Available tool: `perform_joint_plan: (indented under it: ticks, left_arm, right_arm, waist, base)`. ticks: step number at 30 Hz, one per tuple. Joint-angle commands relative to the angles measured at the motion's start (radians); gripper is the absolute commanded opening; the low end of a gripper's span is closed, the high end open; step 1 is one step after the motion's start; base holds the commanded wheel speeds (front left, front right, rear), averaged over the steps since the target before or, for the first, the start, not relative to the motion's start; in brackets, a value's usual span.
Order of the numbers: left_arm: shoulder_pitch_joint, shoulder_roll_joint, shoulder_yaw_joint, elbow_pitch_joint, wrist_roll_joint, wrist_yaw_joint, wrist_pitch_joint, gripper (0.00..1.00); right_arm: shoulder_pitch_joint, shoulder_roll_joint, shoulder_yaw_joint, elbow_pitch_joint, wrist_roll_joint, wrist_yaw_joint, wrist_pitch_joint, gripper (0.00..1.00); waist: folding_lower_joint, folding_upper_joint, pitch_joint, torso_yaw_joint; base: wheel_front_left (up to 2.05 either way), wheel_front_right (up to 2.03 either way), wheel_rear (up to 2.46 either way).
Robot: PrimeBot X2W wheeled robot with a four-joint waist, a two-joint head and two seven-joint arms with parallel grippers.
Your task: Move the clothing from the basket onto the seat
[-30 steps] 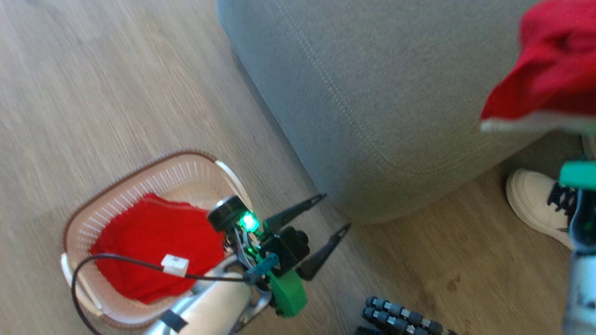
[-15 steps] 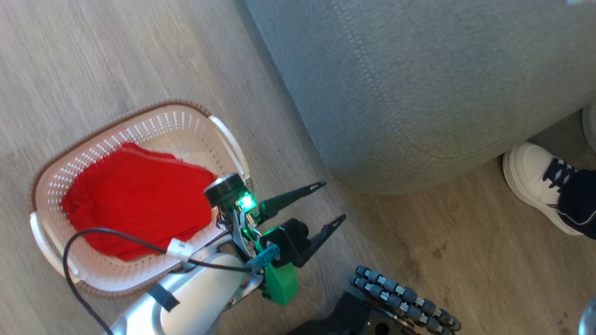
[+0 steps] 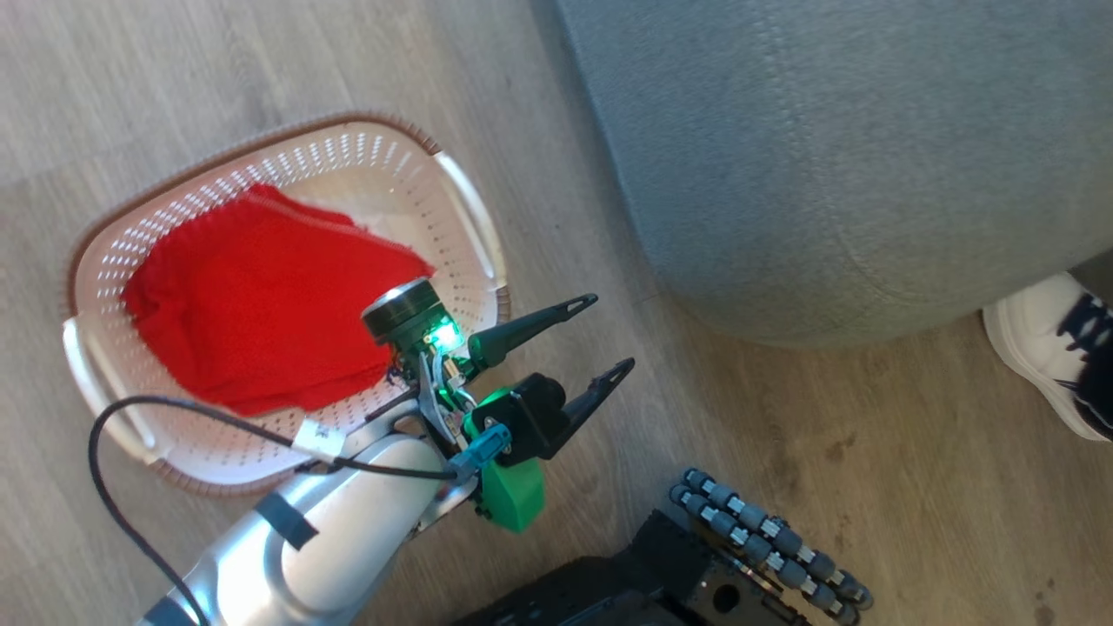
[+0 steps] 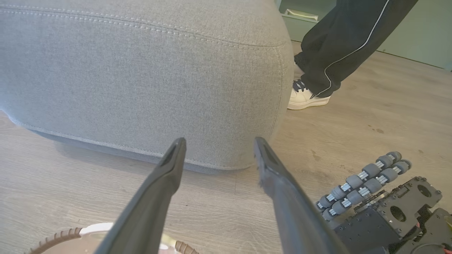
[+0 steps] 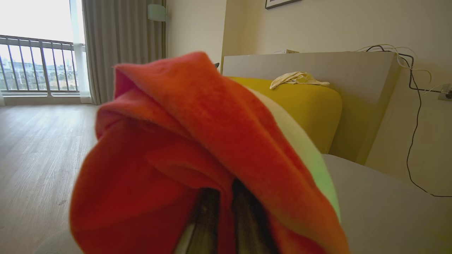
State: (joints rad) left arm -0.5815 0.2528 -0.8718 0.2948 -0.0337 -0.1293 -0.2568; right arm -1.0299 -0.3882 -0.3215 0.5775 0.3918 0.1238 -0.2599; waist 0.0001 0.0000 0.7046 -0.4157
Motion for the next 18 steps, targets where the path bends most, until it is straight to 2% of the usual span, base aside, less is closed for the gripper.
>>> perform_joint_plan:
  ticks: [1, 9, 18]
  left_arm:
    - [-0.013, -0.002, 0.023, -0.041, 0.008, 0.002, -0.005, 1.00]
    - [-0.047, -0.031, 0.024, -0.096, 0.025, 0.023, -0.005, 1.00]
    - [-0.062, -0.044, 0.016, -0.118, 0.035, 0.044, -0.005, 1.00]
  right_arm:
    - [-0.027, -0.056, 0.000, -0.004, 0.005, 0.007, -0.002, 0.00]
    - [-0.137, -0.136, 0.012, 0.213, 0.017, 0.007, -0.002, 0.00]
    - [-0.192, -0.158, 0.112, 0.498, 0.056, 0.007, 0.042, 0.00]
  waist:
    - [-0.0001, 0.0000, 0.021, 0.023]
    - [-0.0001, 0.0000, 0.047, 0.098]
    - [-0.0001, 0.0000, 0.072, 0.154]
  base:
    - [0.00, 0.00, 0.00]
    - [0.00, 0.00, 0.00]
    - [0.00, 0.00, 0.00]
